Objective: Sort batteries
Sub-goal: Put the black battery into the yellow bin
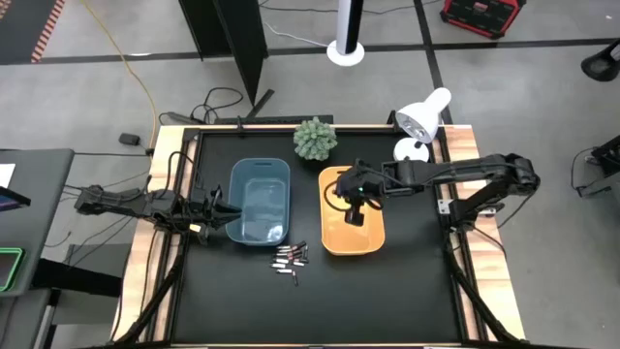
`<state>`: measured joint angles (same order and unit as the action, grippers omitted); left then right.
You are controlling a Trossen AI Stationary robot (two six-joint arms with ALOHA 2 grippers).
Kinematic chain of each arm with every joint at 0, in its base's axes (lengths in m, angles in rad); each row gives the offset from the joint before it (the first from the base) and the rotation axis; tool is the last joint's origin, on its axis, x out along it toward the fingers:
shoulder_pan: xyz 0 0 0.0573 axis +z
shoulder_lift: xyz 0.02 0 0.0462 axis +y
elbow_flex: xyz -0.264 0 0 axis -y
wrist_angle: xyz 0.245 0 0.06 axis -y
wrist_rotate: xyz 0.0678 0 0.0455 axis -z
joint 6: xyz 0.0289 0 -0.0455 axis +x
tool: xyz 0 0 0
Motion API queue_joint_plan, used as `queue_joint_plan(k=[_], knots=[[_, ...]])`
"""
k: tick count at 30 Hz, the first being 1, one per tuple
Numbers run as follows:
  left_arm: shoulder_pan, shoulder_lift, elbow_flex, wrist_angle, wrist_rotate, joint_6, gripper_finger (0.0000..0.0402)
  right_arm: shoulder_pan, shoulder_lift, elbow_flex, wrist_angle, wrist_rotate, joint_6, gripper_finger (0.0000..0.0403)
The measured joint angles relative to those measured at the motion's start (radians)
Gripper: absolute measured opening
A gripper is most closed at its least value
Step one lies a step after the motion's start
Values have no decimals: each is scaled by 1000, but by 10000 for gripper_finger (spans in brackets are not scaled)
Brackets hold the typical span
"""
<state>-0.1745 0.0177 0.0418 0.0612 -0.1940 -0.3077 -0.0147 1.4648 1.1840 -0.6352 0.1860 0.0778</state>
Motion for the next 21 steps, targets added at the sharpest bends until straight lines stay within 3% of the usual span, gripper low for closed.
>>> queue_joint_plan(k=[10, 21], knots=[[0, 0, 0, 0, 0, 105, 71, -121, 205, -9, 0, -8, -76, 24], [0, 0, 0, 234, -20, 327, 71, -124, 309, -8, -5, -15, -139, 25]])
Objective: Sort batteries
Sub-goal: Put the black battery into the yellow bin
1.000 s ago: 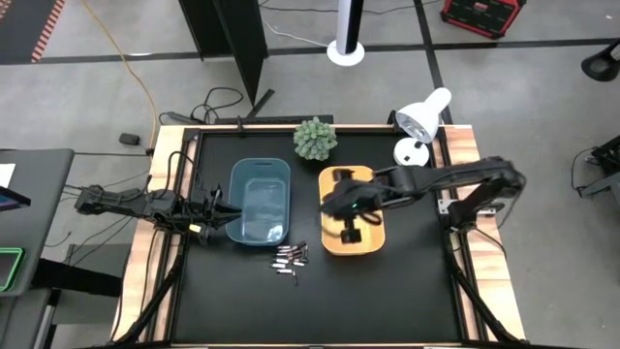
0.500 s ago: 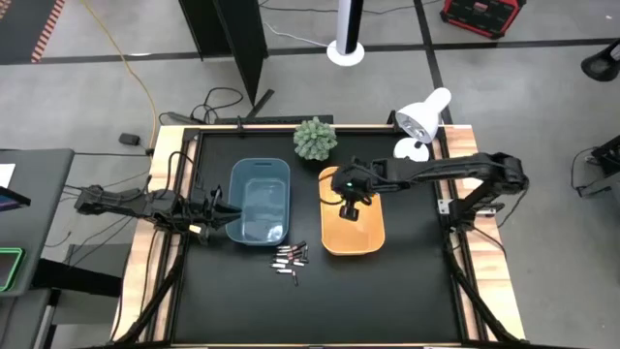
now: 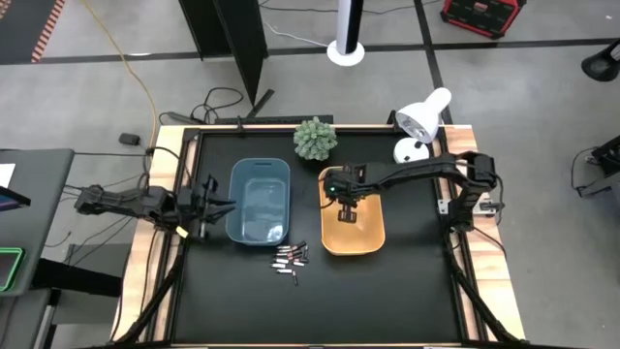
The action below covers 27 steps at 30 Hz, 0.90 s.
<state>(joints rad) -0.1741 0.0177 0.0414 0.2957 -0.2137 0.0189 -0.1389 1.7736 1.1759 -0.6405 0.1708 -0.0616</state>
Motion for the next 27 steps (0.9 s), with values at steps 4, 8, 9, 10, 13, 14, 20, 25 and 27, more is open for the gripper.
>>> queue_joint_plan(k=[4, 8, 9, 10, 13, 14, 20, 25, 27], knots=[[0, 0, 10, 33, -52, 75, 71, 5, -2, 1, 12, 0, 0, 25], [0, 2, 43, 33, -94, 128, 71, 6, -7, 1, 17, 1, -16, 25], [0, 4, 51, 33, -96, 136, 71, 5, -6, 1, 16, 1, -22, 25], [0, 9, 58, 32, -96, 142, 71, 2, -3, 1, 19, 1, -28, 25], [0, 36, 79, 24, -95, 144, 71, -7, -1, 1, 30, 2, -35, 25], [0, 52, 86, 24, -95, 144, 71, -10, -1, 1, 35, 2, -37, 25], [0, 192, 147, -53, -94, 95, 71, -15, -1, 1, 44, 8, -45, 25], [0, 323, 165, -52, -93, 65, 71, -14, -1, 1, 47, 7, -45, 34], [0, 367, 172, -52, -93, 54, 71, -13, -1, 1, 48, 8, -45, 49]])
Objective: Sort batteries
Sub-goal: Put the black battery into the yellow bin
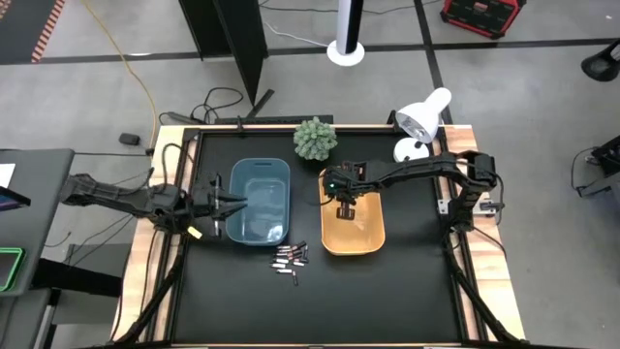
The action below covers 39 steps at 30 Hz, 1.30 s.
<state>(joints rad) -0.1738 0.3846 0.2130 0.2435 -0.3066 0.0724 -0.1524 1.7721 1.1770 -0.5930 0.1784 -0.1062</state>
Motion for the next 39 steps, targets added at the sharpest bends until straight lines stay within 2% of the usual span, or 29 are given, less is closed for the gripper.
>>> queue_joint_plan(k=[7, 14, 20, 30, 35, 39], knots=[[0, 101, 22, 4, 1, -50, 71, 2, 0, 0, 16, 23, 0, 110], [0, 141, 22, 8, 2, -82, 71, 14, 0, 0, 36, 59, 0, 140], [-1, 147, 22, 10, 27, -88, 71, 63, -9, 33, 26, 144, -27, 144], [-8, 147, 22, 24, 76, -88, 71, 198, -103, 141, 36, 170, -45, 141], [-27, 147, 22, 52, 103, -88, 71, 317, -133, 156, 160, 168, -60, 141], [-31, 147, 22, 56, 104, -88, 71, 405, -108, 157, 296, 165, -86, 141]])
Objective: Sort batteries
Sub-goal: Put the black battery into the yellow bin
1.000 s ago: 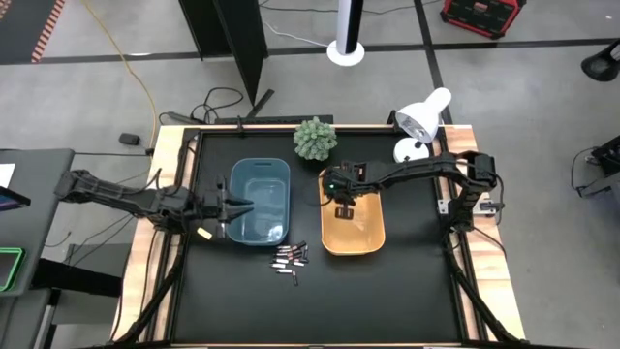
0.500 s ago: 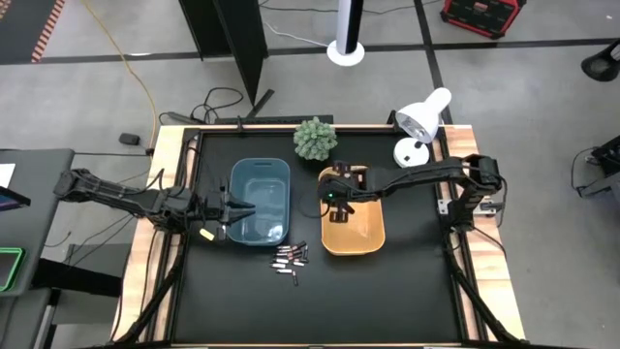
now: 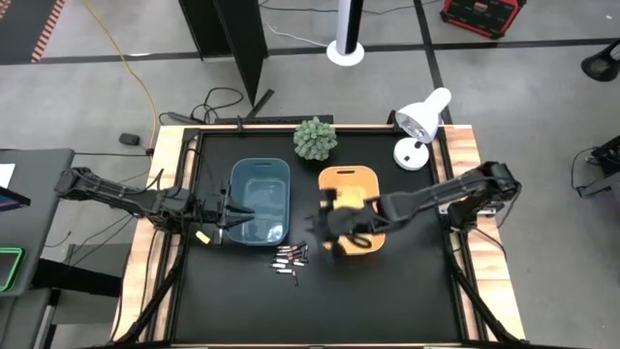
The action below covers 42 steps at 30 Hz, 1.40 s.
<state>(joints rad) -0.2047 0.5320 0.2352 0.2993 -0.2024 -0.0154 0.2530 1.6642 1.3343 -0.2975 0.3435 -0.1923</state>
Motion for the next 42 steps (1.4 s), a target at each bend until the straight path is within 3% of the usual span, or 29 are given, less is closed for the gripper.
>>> queue_joint_plan(k=[5, 11, 20, 33, 42], knots=[[0, 0, 0, 8, 0, 0, 71, 52, 81, 30, 44, -4, 16, 141], [-1, 33, 28, 8, 1, -2, 71, 76, 211, 177, 28, -4, -23, 141], [-6, 136, 75, 3, -15, -8, 71, 44, 394, 391, -269, -183, 61, 141], [-5, 187, 96, 3, -59, -19, 71, 41, 614, 609, -540, -191, 132, 133], [-5, 187, 96, -11, -59, -19, 71, 32, 648, 649, -610, -189, 177, 133]])
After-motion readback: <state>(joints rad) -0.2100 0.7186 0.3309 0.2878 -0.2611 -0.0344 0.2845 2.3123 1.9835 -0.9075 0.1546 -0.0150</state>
